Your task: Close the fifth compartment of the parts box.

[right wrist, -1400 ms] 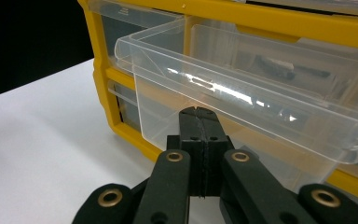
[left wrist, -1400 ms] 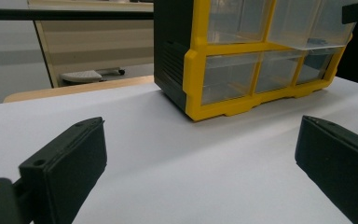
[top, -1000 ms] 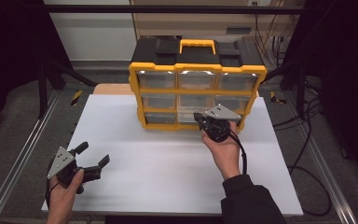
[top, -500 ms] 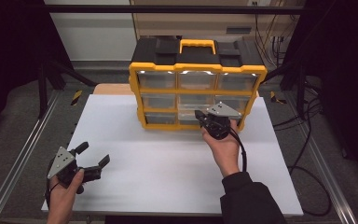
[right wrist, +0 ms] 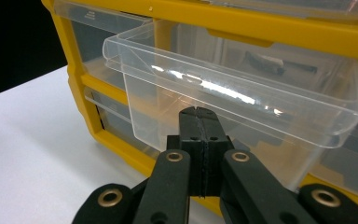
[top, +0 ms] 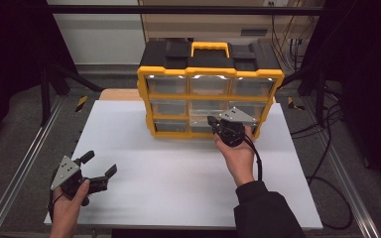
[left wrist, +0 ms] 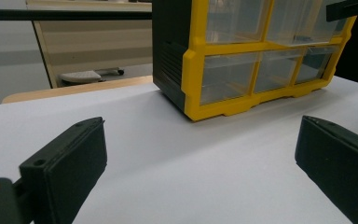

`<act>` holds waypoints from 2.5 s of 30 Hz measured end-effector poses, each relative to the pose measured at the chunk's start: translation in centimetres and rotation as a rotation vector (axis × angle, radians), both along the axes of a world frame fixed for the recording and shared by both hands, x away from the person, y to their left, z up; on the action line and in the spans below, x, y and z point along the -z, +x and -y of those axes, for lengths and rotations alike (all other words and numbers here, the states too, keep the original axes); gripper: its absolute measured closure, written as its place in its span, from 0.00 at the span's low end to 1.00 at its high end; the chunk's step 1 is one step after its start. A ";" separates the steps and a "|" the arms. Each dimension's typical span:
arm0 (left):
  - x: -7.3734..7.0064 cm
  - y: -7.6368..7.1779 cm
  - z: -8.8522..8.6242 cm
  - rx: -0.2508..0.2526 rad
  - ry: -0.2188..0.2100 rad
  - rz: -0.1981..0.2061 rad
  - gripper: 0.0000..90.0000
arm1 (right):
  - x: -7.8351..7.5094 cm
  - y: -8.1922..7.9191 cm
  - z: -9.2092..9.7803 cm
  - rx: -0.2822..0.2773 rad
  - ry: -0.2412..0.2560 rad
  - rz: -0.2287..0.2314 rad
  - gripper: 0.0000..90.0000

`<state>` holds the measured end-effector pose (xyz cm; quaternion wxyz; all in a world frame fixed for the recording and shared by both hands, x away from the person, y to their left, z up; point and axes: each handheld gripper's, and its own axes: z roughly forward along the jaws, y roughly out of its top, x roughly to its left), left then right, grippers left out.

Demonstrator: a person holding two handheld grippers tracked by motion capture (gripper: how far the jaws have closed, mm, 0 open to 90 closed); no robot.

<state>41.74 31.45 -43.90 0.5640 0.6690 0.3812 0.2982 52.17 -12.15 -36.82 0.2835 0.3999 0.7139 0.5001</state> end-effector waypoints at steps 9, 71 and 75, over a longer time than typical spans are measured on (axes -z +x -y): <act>0.0 0.0 0.0 0.003 0.004 0.001 0.02 | -0.1 0.3 0.0 0.005 -0.003 -0.004 1.00; 0.0 0.0 0.1 0.006 0.002 0.000 0.02 | 0.0 2.8 0.1 0.056 0.010 -0.017 1.00; 0.0 0.0 0.1 0.006 0.001 0.000 0.02 | 0.1 2.8 0.1 0.057 0.011 -0.017 1.00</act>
